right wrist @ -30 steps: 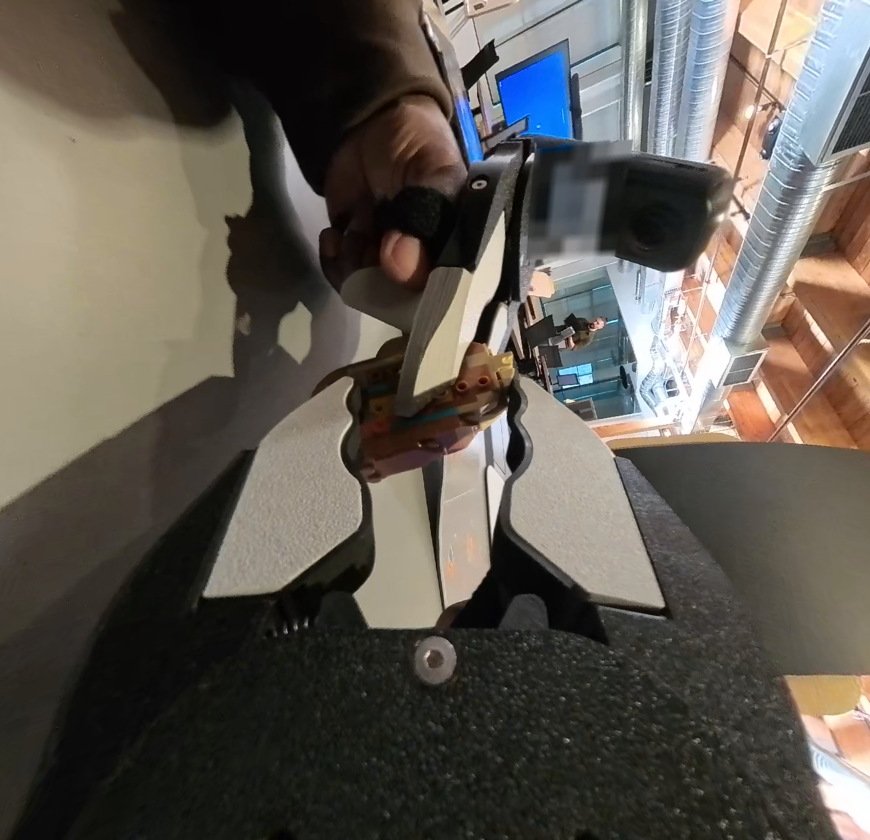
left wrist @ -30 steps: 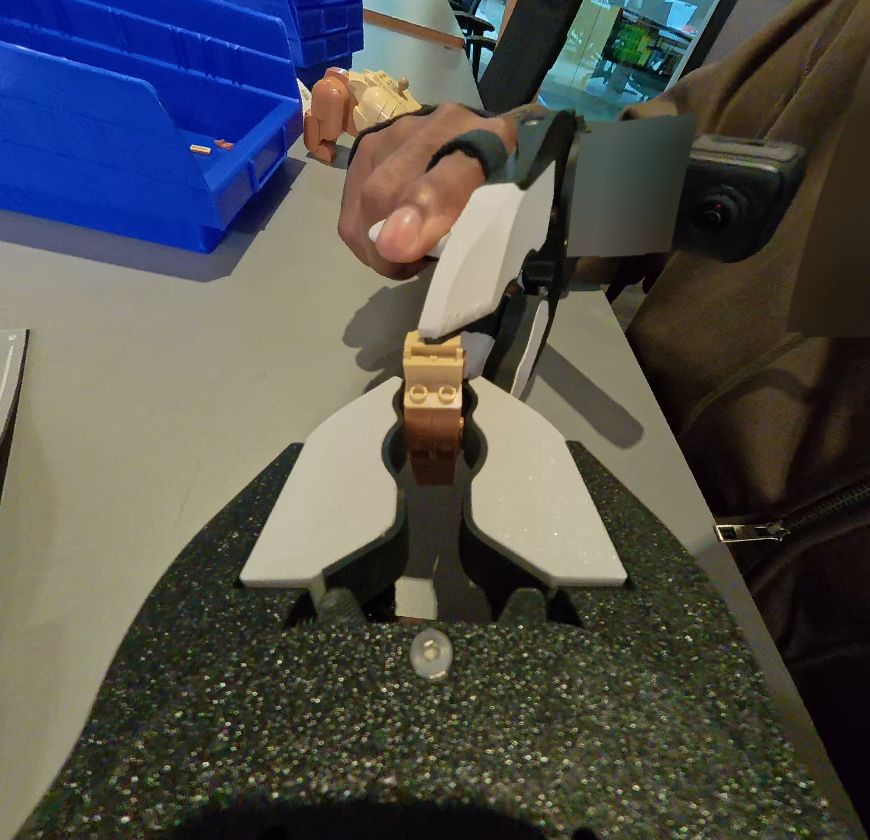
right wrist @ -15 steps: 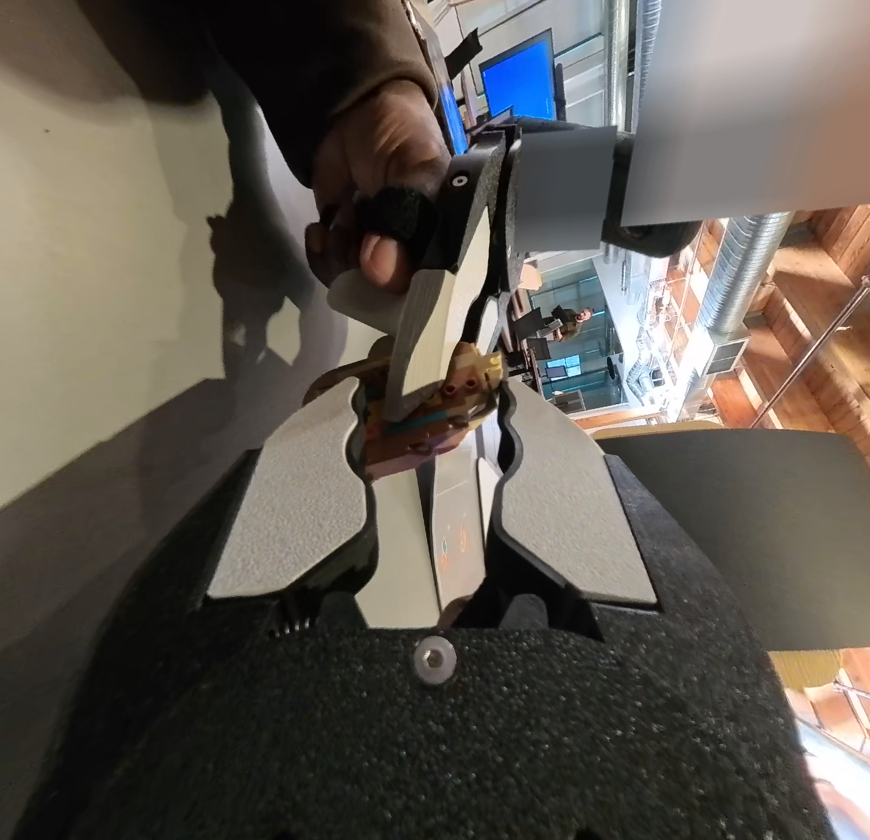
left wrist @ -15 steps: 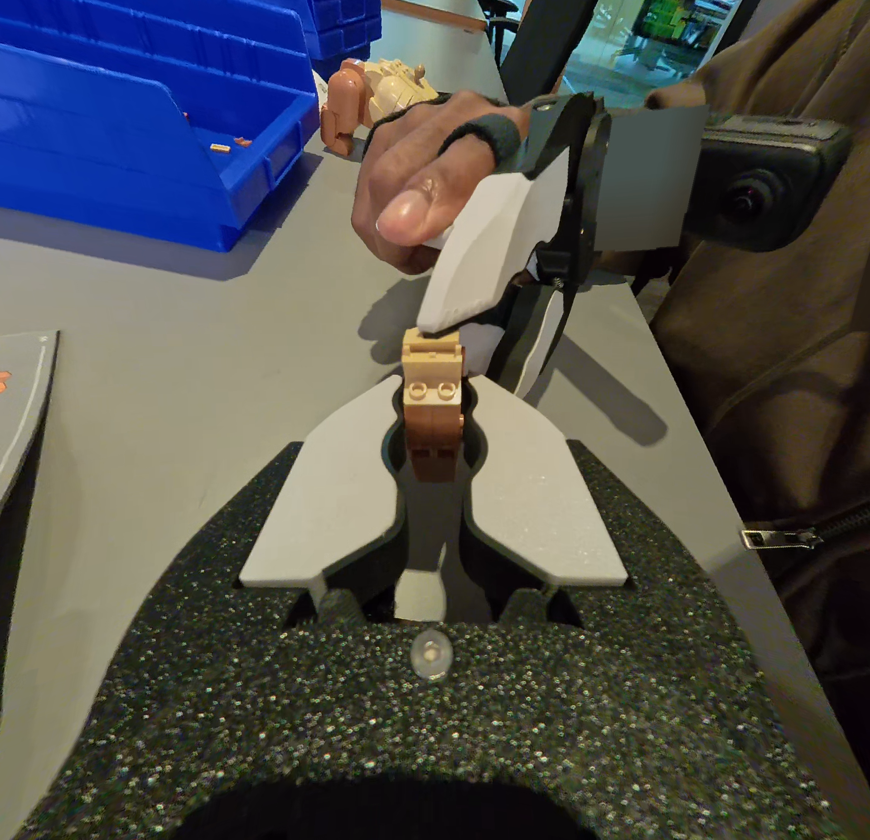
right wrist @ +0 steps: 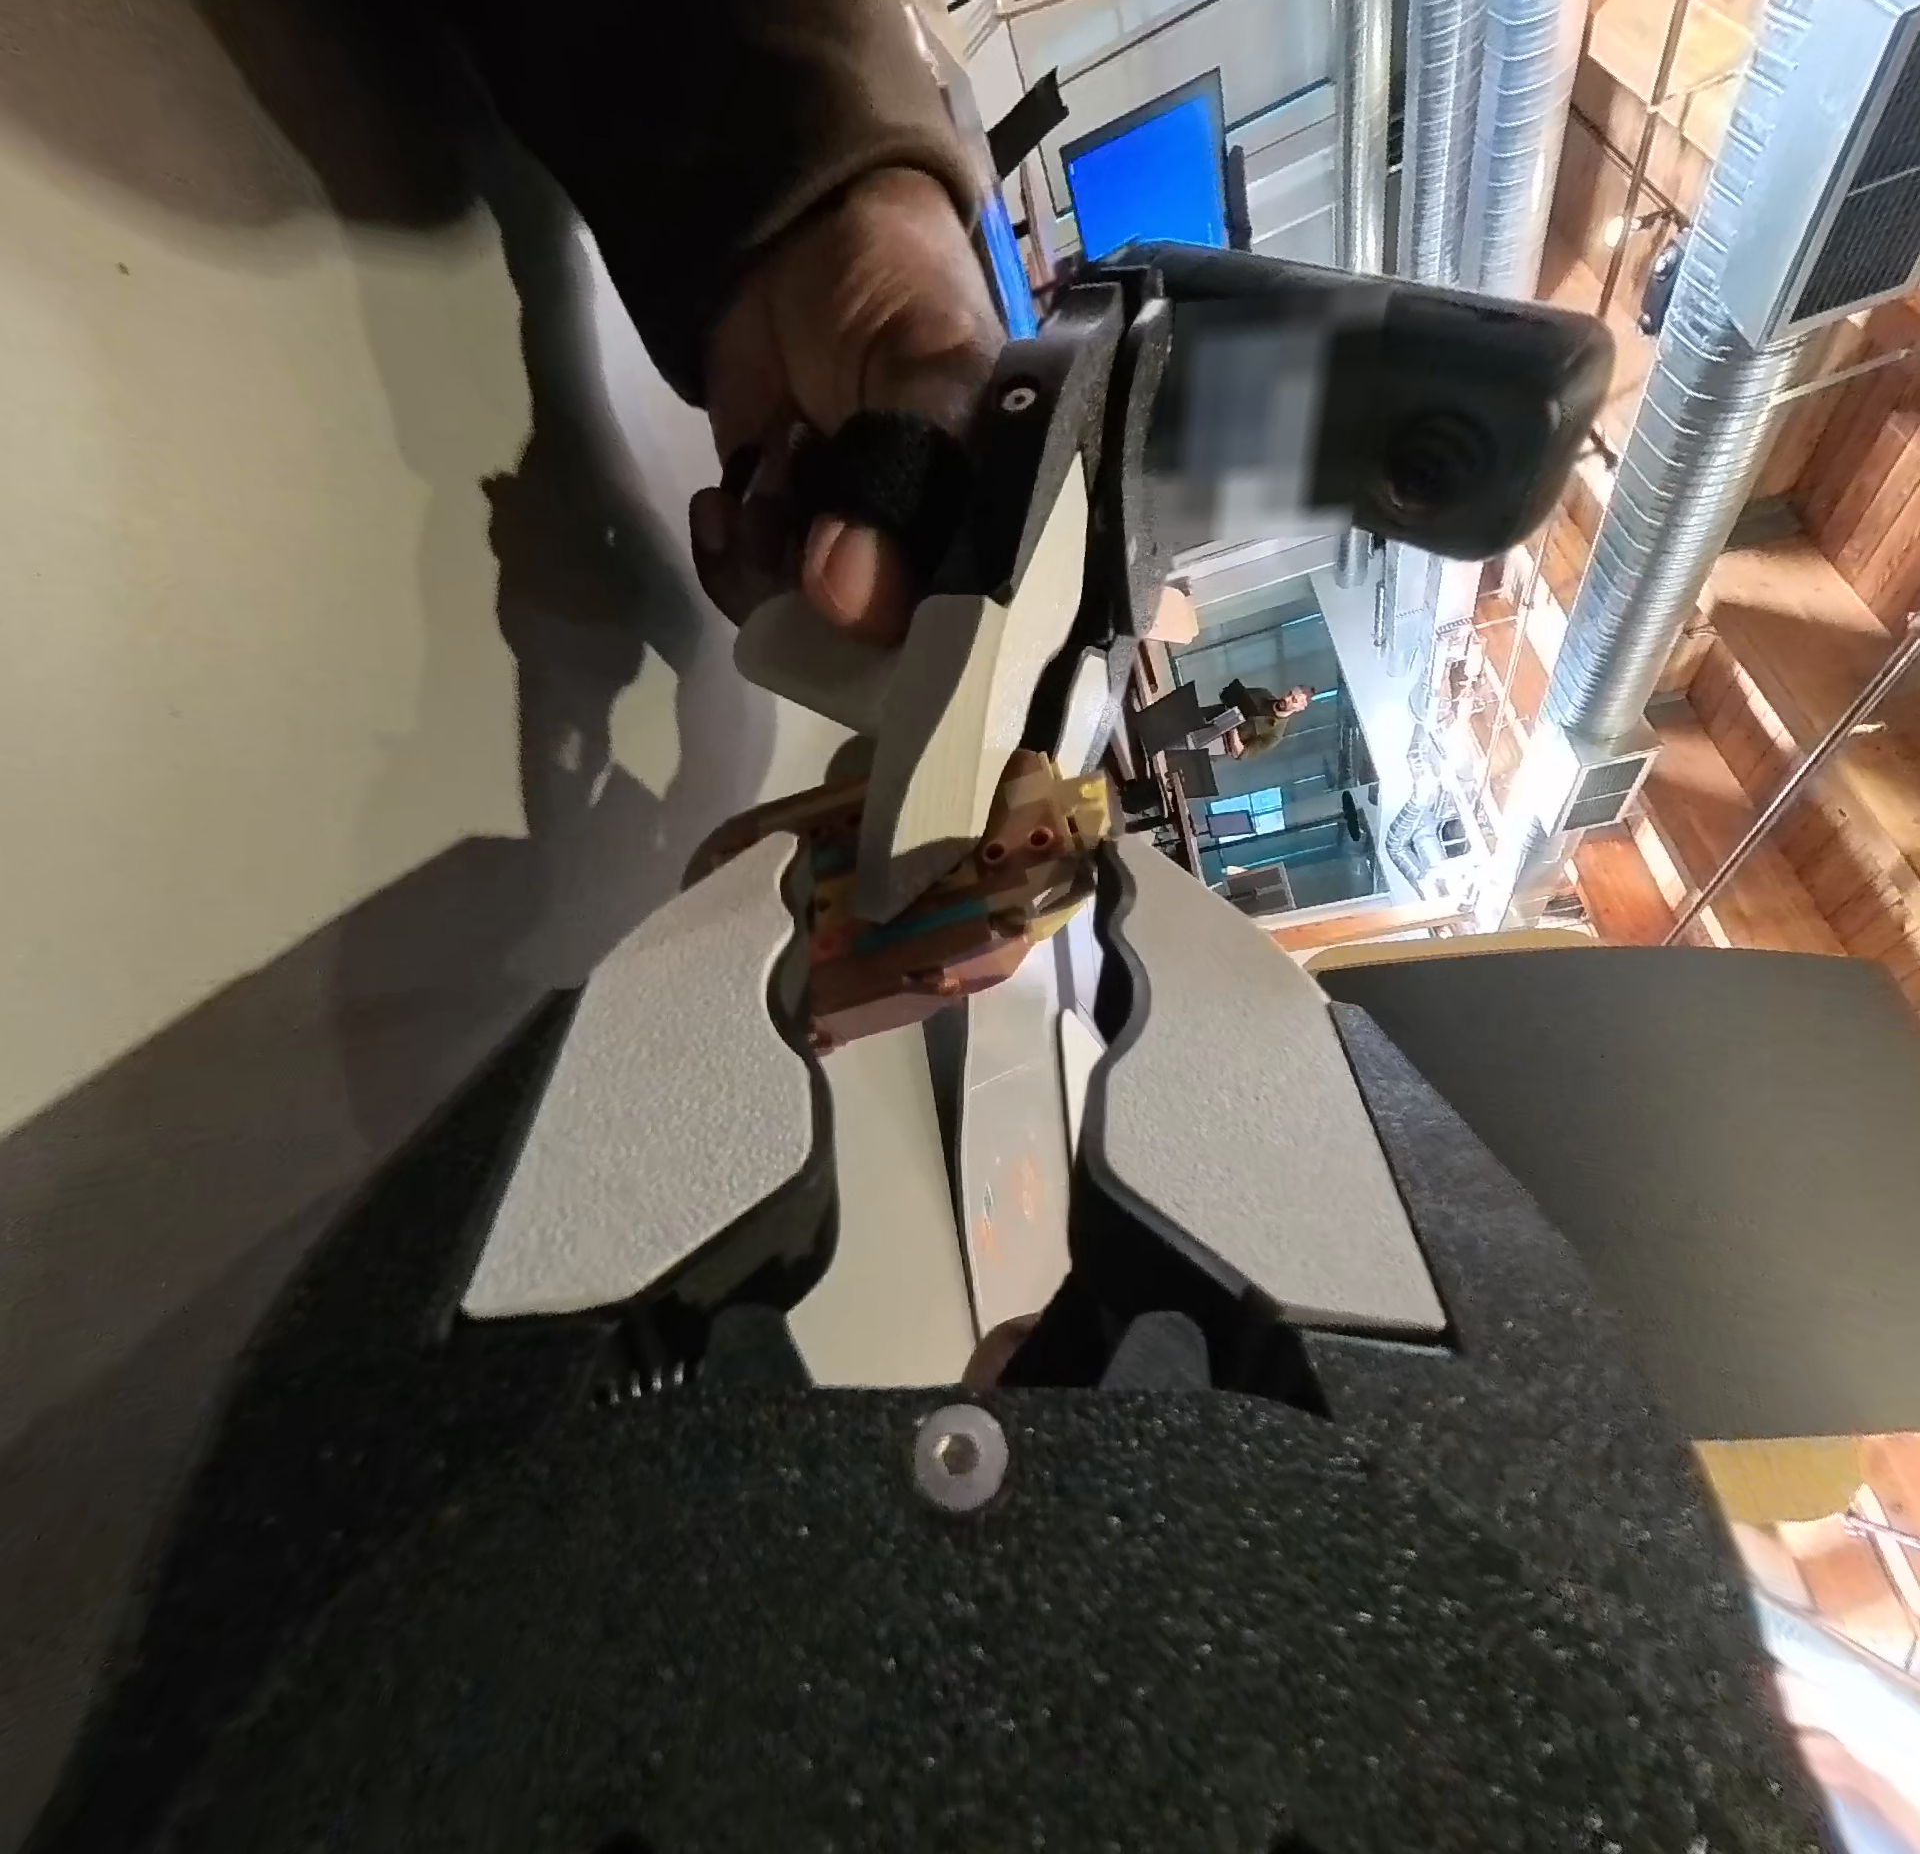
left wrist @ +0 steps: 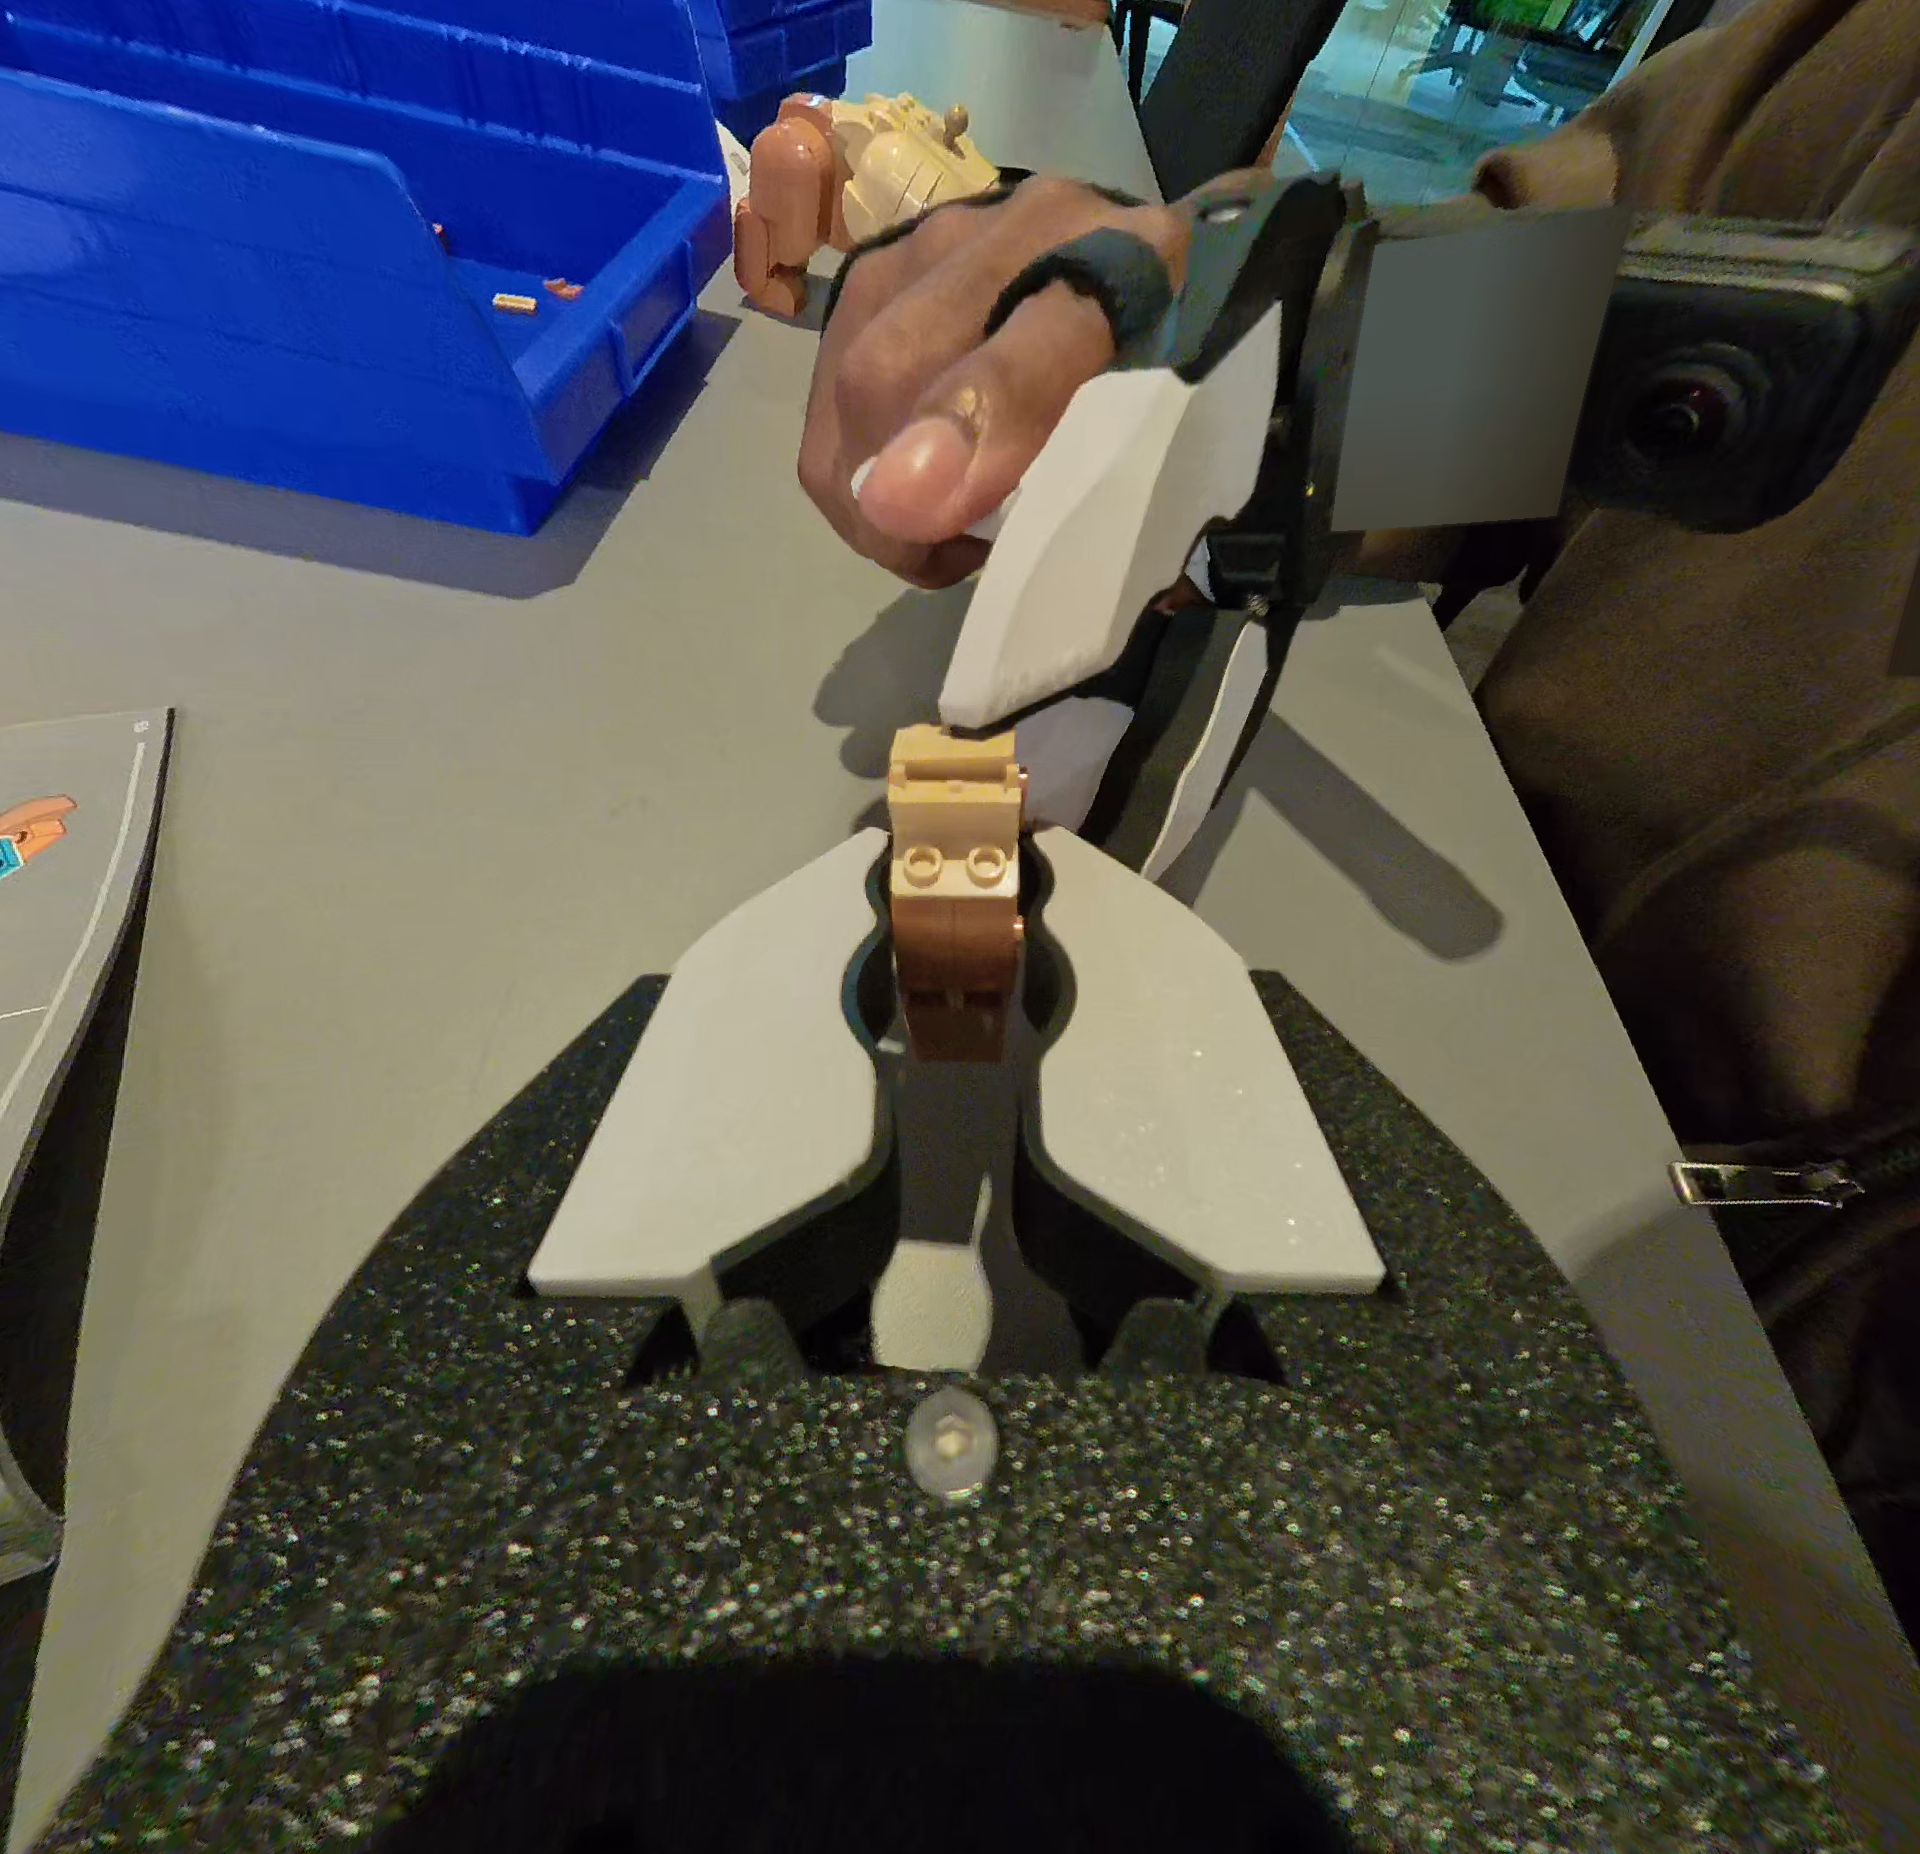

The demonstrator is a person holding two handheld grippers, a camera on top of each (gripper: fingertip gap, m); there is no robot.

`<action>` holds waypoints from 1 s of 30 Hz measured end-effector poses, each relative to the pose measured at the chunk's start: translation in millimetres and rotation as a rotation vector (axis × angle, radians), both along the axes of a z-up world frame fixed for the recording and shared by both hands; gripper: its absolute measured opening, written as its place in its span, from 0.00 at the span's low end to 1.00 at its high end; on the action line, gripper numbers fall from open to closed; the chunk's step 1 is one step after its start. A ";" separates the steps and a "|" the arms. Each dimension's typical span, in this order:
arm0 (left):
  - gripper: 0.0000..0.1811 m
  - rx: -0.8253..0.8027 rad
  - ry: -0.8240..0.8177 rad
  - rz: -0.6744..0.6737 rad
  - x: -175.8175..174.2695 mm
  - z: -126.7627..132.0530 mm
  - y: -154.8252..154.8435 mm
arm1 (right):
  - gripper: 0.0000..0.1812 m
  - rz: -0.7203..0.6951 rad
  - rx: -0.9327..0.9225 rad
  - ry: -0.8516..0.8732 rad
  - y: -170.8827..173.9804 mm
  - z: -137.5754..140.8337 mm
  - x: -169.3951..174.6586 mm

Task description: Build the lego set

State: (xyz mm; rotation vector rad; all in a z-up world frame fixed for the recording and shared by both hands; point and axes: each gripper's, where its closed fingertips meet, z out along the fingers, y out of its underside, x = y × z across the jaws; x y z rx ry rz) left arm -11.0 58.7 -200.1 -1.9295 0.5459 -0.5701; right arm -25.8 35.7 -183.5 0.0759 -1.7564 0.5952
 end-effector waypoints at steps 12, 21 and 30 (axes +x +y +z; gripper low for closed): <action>0.11 -0.025 0.038 0.008 -3.5 -3.7 -1.4 | 0.30 -0.007 0.055 -0.011 -1.4 -7.1 -1.9; 0.11 -0.029 0.078 0.009 -4.3 -5.4 -2.2 | 0.31 0.002 0.032 -0.042 -3.4 -8.8 -1.7; 0.11 0.019 0.132 0.009 -4.5 -3.9 -1.4 | 0.30 0.018 -0.060 -0.078 -7.0 -3.1 0.6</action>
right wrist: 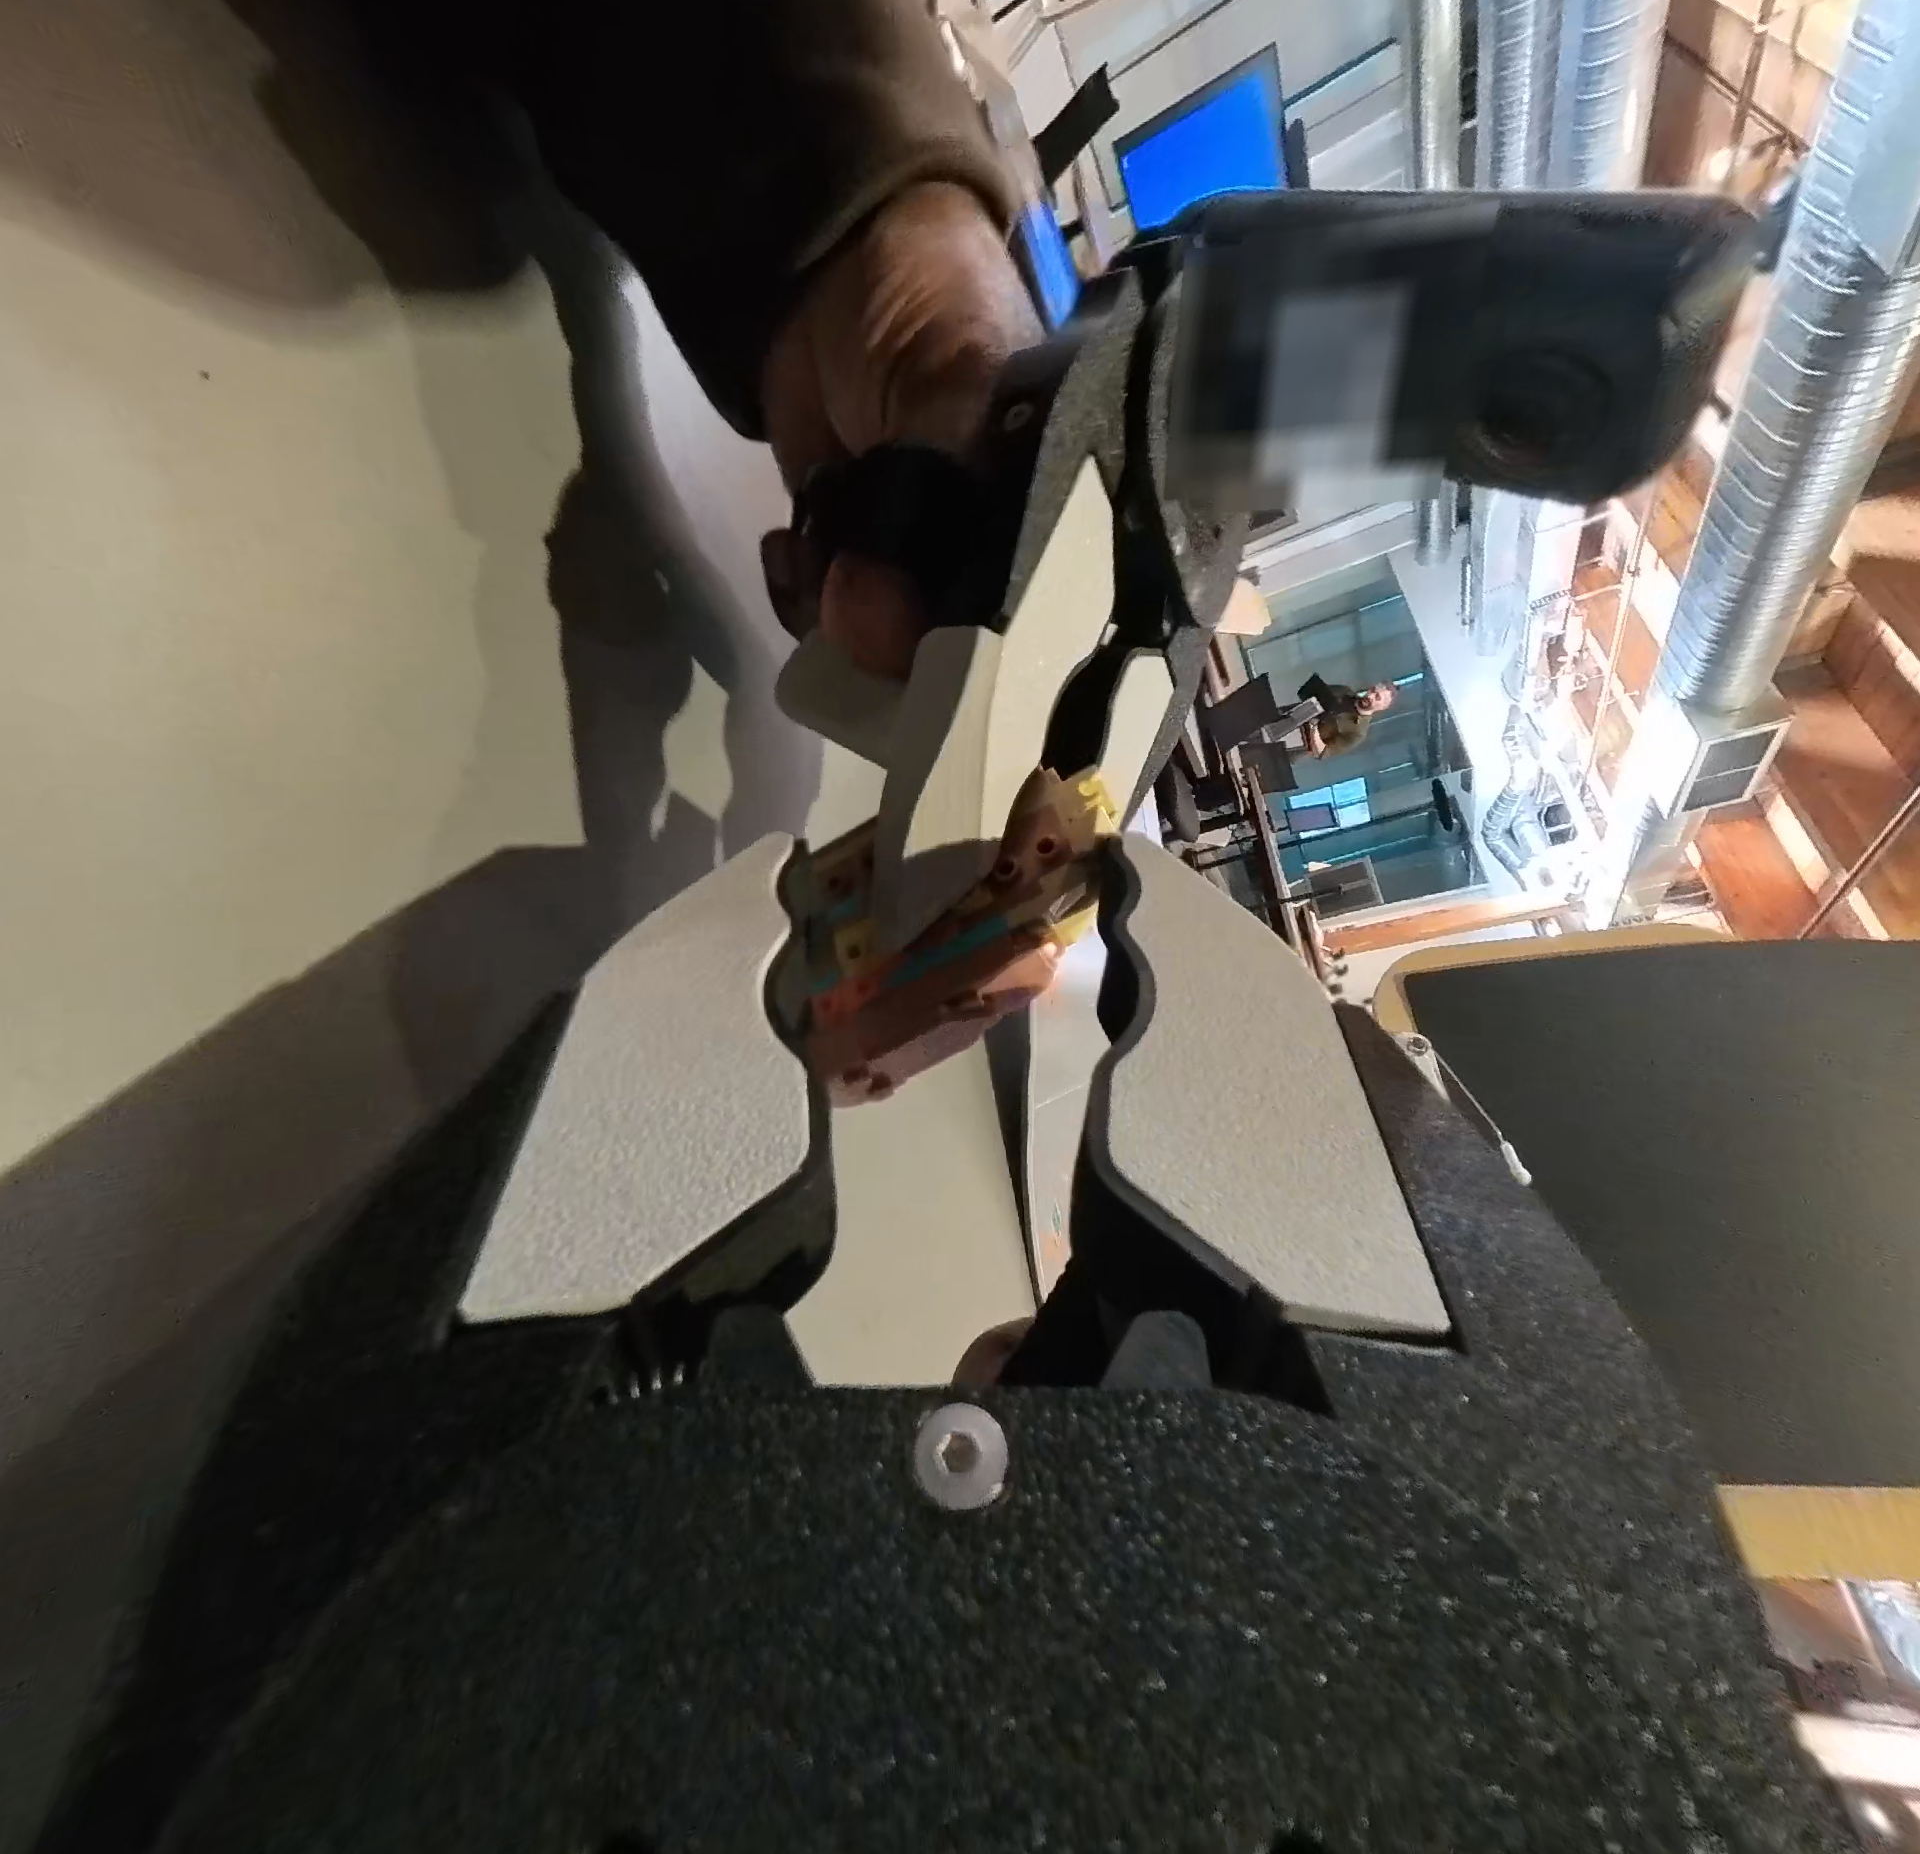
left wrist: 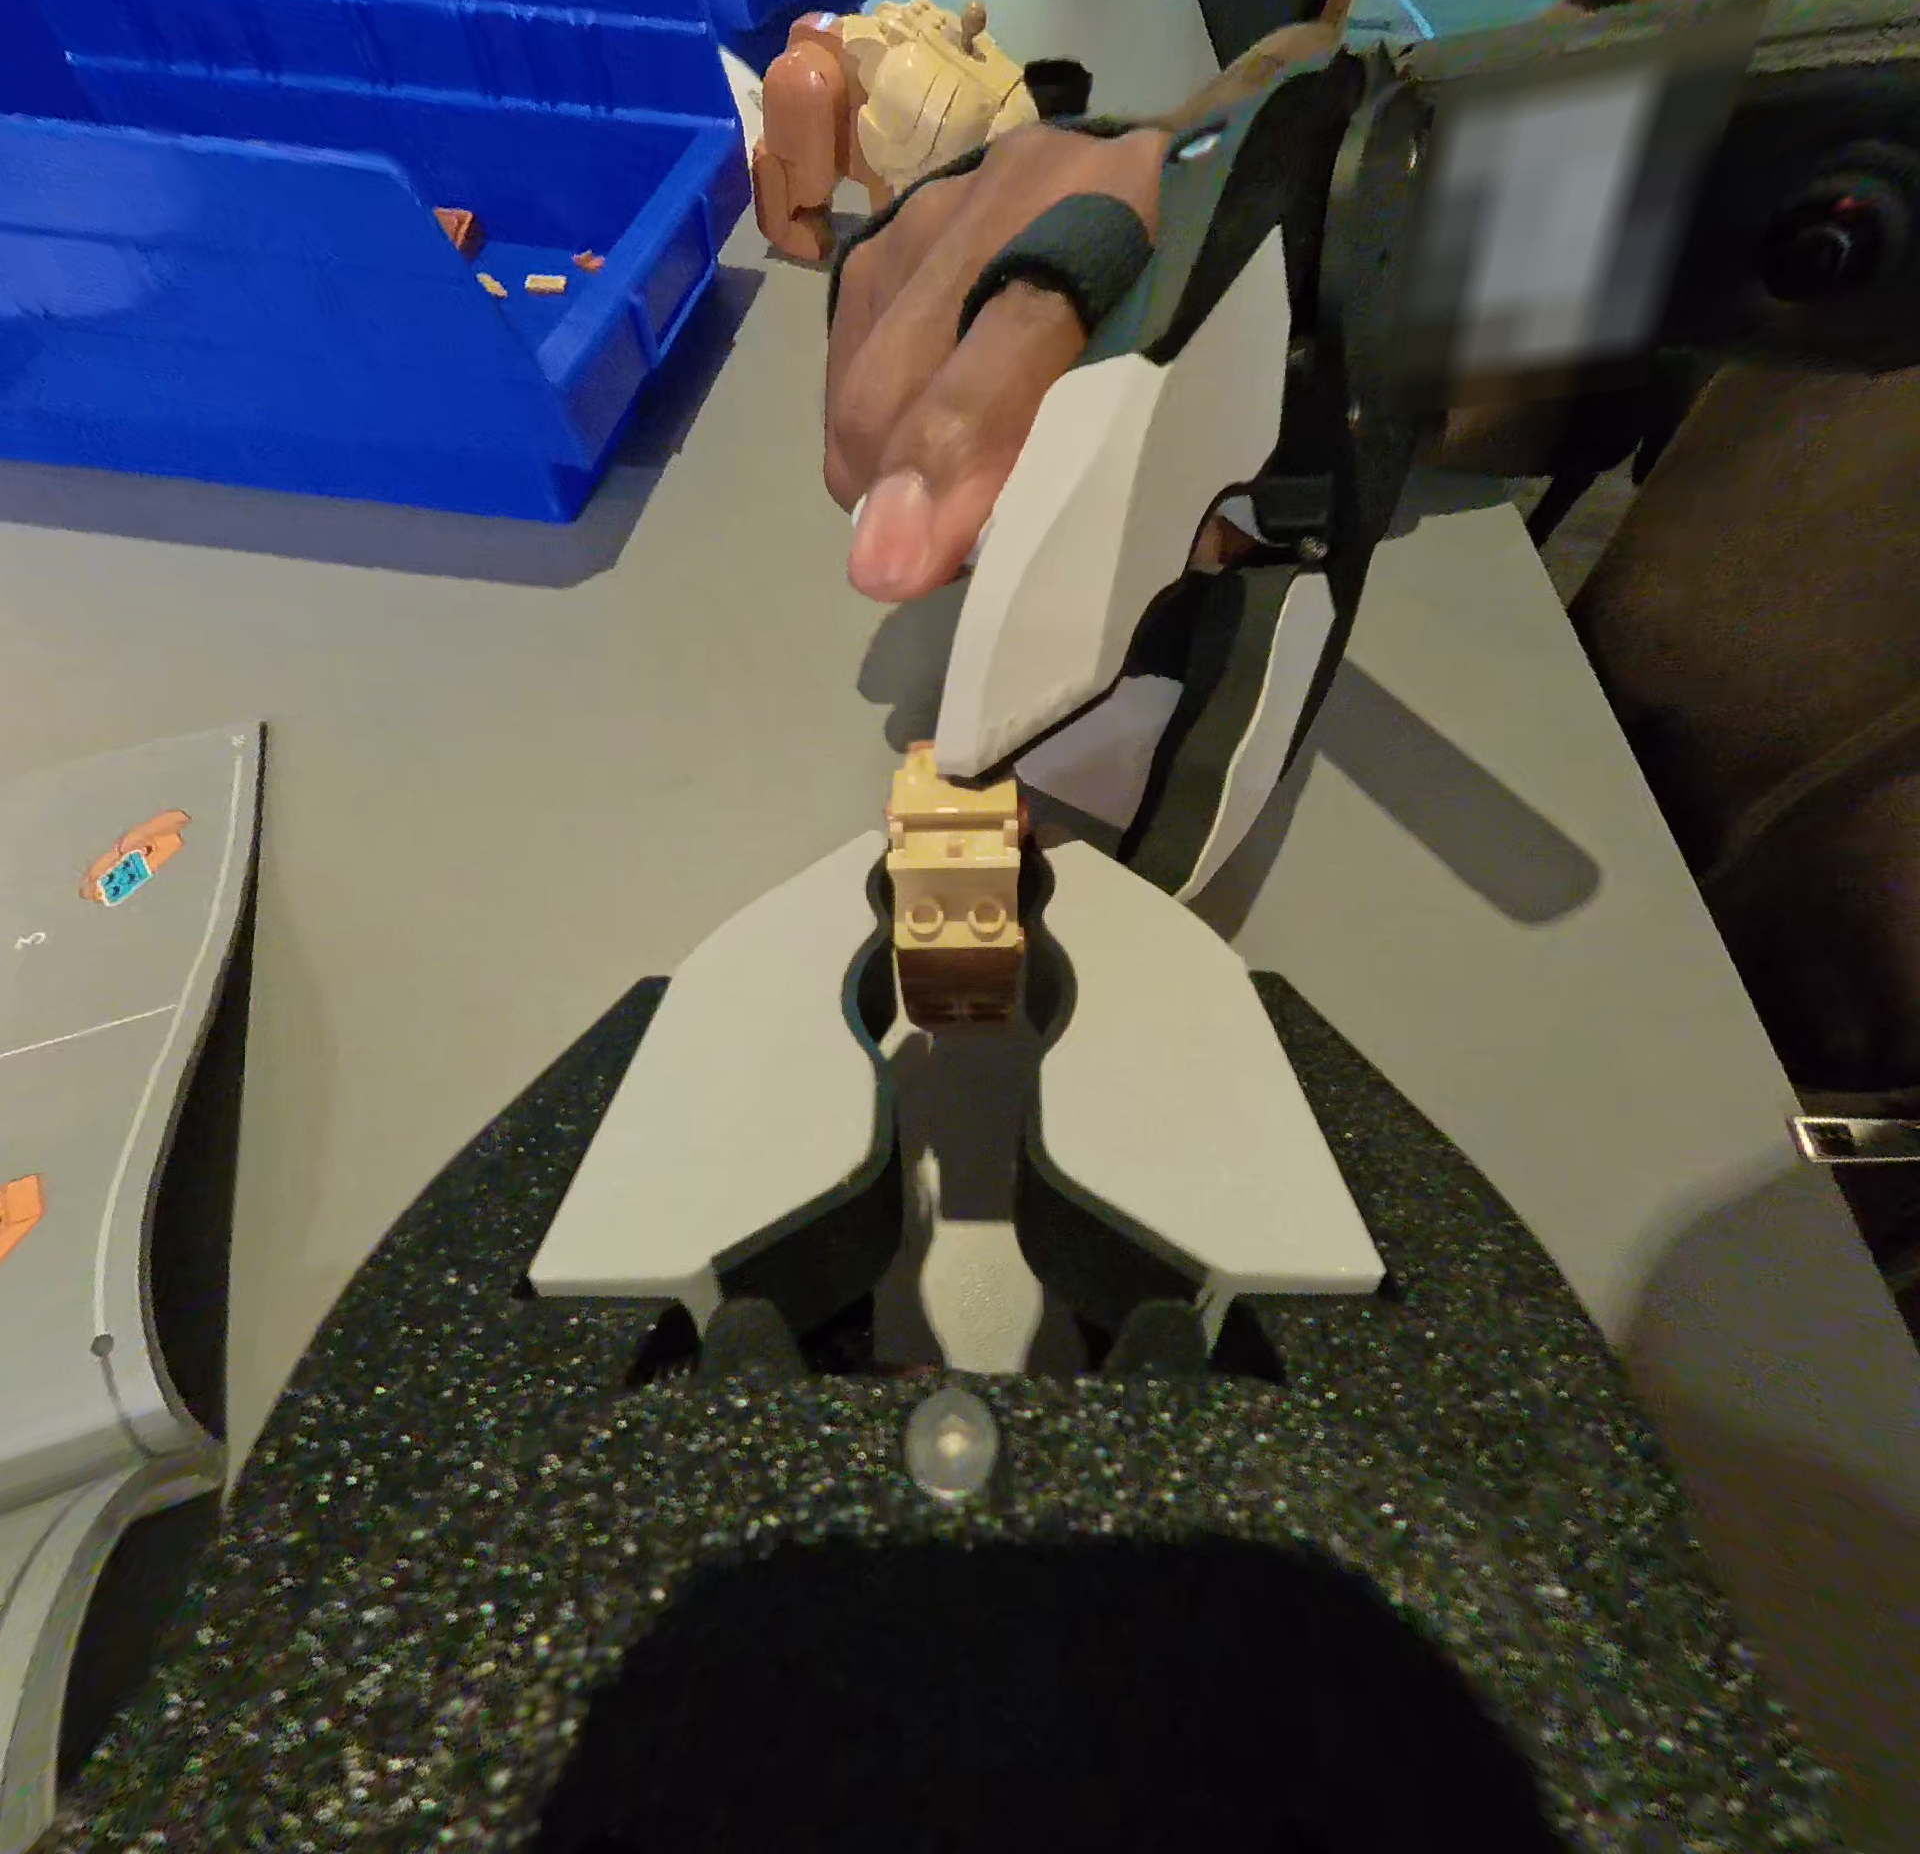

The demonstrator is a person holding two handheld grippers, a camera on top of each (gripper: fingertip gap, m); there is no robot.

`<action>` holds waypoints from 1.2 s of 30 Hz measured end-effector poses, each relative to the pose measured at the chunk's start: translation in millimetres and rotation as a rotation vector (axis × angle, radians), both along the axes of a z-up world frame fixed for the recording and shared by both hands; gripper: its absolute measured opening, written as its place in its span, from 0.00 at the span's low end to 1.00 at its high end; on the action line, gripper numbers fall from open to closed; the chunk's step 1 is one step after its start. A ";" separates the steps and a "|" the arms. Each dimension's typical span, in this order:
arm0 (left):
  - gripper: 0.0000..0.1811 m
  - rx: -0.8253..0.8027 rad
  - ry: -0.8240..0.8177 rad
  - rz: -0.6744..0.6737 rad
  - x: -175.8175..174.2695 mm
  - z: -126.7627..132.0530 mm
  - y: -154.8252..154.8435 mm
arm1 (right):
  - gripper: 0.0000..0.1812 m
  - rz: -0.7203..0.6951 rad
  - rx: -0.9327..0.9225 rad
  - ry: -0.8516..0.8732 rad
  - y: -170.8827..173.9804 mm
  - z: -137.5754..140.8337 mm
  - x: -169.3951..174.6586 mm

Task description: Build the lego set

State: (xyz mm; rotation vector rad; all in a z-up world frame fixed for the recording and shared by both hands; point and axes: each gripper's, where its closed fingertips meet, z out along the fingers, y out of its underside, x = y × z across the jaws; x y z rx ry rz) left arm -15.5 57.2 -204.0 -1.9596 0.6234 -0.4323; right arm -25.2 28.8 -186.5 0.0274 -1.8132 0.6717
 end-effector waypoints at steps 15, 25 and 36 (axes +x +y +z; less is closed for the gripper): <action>0.12 0.012 -0.388 -0.072 -4.7 21.0 -4.7 | 0.39 0.064 -0.230 -0.078 8.1 13.5 5.7; 0.12 -0.030 -0.544 -0.205 7.4 31.7 -17.3 | 0.48 0.126 -0.254 -0.144 1.5 11.7 8.5; 0.12 -0.179 -0.613 -0.120 5.2 22.0 -10.0 | 0.49 0.079 -0.251 -0.128 2.7 17.2 0.4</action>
